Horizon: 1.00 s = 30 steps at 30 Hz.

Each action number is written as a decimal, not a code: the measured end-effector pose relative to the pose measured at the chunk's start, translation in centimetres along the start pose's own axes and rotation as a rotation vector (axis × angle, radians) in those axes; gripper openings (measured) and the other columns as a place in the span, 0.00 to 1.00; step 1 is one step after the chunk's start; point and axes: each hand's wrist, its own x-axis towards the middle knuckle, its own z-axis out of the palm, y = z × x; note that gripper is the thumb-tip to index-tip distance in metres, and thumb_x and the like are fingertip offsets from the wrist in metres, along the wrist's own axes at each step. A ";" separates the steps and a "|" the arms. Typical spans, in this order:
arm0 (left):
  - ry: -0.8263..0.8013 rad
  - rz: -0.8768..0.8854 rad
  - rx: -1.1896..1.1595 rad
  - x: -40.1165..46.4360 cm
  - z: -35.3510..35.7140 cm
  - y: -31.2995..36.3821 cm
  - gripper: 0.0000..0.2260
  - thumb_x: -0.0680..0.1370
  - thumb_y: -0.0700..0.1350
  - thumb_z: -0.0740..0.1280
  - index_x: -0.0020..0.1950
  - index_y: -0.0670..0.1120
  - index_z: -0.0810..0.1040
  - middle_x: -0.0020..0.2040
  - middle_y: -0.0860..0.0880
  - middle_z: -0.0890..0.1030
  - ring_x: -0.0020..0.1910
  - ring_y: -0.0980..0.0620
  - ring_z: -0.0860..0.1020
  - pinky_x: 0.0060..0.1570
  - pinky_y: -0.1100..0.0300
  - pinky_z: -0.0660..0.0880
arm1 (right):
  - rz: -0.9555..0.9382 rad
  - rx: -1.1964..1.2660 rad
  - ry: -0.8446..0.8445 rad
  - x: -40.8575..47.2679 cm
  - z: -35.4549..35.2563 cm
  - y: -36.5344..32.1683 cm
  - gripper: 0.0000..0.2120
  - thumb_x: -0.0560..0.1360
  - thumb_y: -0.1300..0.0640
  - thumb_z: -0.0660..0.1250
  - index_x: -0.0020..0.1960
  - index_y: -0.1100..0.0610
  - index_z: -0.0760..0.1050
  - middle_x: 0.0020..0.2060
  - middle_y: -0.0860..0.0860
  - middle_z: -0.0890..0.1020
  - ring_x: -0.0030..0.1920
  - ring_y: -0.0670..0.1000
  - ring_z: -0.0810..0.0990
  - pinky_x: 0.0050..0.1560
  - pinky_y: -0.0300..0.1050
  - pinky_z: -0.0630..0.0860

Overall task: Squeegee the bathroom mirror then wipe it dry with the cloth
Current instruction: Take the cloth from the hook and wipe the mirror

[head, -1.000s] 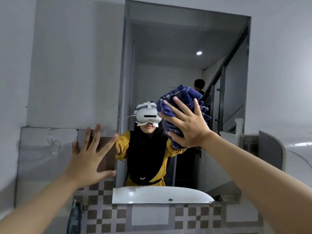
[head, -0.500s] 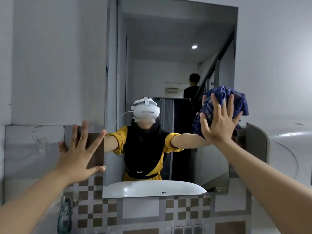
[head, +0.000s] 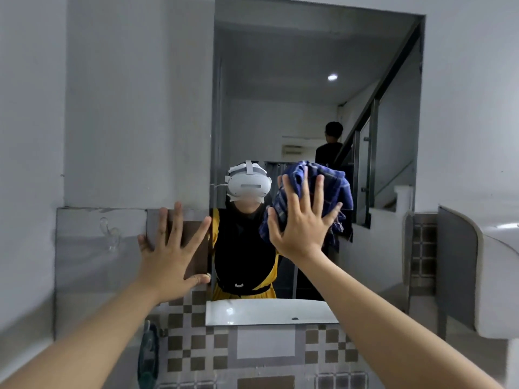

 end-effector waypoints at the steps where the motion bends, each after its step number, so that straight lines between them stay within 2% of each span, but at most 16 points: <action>1: -0.002 0.006 -0.004 -0.1 0.0 0.0 0.51 0.62 0.73 0.62 0.70 0.62 0.28 0.71 0.47 0.22 0.67 0.41 0.22 0.57 0.30 0.39 | -0.018 0.002 -0.003 0.1 0.2 -1.3 0.32 0.73 0.40 0.61 0.74 0.45 0.58 0.77 0.52 0.59 0.77 0.58 0.50 0.65 0.79 0.49; 3: 0.000 0.018 -0.005 -0.3 0.2 -0.3 0.51 0.64 0.73 0.63 0.70 0.62 0.28 0.71 0.46 0.22 0.68 0.41 0.22 0.58 0.30 0.39 | -0.057 0.009 -0.003 0.4 0.6 -3.9 0.32 0.73 0.40 0.61 0.75 0.45 0.58 0.77 0.52 0.60 0.77 0.57 0.49 0.65 0.79 0.49; 8: 0.011 0.029 -0.019 -0.8 1.0 -0.8 0.46 0.64 0.78 0.50 0.74 0.59 0.37 0.75 0.42 0.31 0.72 0.37 0.31 0.59 0.28 0.39 | -0.147 0.008 0.000 0.2 1.5 -8.4 0.31 0.74 0.41 0.60 0.75 0.45 0.60 0.77 0.52 0.60 0.77 0.56 0.48 0.66 0.76 0.47; 11: 0.043 0.063 -0.043 -0.9 1.6 -1.2 0.46 0.64 0.79 0.49 0.74 0.59 0.36 0.74 0.44 0.27 0.71 0.39 0.29 0.59 0.29 0.35 | -0.357 -0.039 -0.021 -0.3 1.7 -8.1 0.29 0.74 0.41 0.60 0.74 0.45 0.63 0.77 0.51 0.60 0.78 0.56 0.51 0.67 0.76 0.48; 14: 0.061 0.078 -0.063 -0.9 2.0 -1.4 0.47 0.63 0.78 0.52 0.75 0.58 0.40 0.75 0.44 0.31 0.72 0.39 0.31 0.59 0.29 0.37 | -0.639 -0.109 -0.043 -0.9 1.5 -6.3 0.28 0.74 0.41 0.61 0.73 0.45 0.67 0.76 0.51 0.63 0.77 0.57 0.56 0.68 0.74 0.50; 17: 0.058 0.078 -0.069 -0.9 2.1 -1.5 0.49 0.62 0.77 0.56 0.75 0.59 0.41 0.76 0.45 0.32 0.73 0.39 0.32 0.59 0.29 0.39 | -0.771 -0.148 -0.062 -1.4 1.2 -4.2 0.29 0.72 0.41 0.62 0.72 0.45 0.67 0.76 0.50 0.61 0.76 0.57 0.58 0.69 0.73 0.50; 21: 0.062 0.080 -0.071 -0.9 2.1 -1.6 0.52 0.59 0.77 0.59 0.74 0.61 0.38 0.75 0.46 0.30 0.72 0.39 0.29 0.61 0.31 0.35 | -0.817 -0.197 -0.078 -1.7 0.3 -1.0 0.29 0.73 0.41 0.61 0.73 0.44 0.66 0.75 0.49 0.61 0.76 0.56 0.57 0.69 0.72 0.50; 25: 0.061 0.064 -0.041 -1.0 1.9 -1.4 0.54 0.57 0.79 0.58 0.75 0.59 0.39 0.75 0.44 0.31 0.72 0.37 0.29 0.61 0.31 0.34 | -0.797 -0.223 -0.051 -1.8 -0.6 3.3 0.31 0.72 0.41 0.61 0.74 0.44 0.62 0.75 0.50 0.62 0.76 0.57 0.59 0.68 0.74 0.52; 28: 0.056 0.061 -0.018 -1.0 1.9 -1.3 0.54 0.56 0.79 0.57 0.76 0.58 0.41 0.76 0.43 0.33 0.72 0.37 0.31 0.60 0.29 0.36 | -0.725 -0.235 -0.007 -1.8 -1.4 7.5 0.36 0.72 0.41 0.61 0.77 0.42 0.53 0.74 0.51 0.62 0.78 0.56 0.53 0.68 0.74 0.51; 30: 0.048 0.056 -0.004 -1.0 1.8 -1.2 0.55 0.56 0.80 0.57 0.76 0.58 0.42 0.76 0.42 0.34 0.72 0.37 0.31 0.60 0.29 0.37 | -0.658 -0.235 0.010 -1.7 -2.0 10.5 0.35 0.73 0.41 0.59 0.77 0.42 0.51 0.74 0.52 0.63 0.78 0.54 0.48 0.68 0.74 0.51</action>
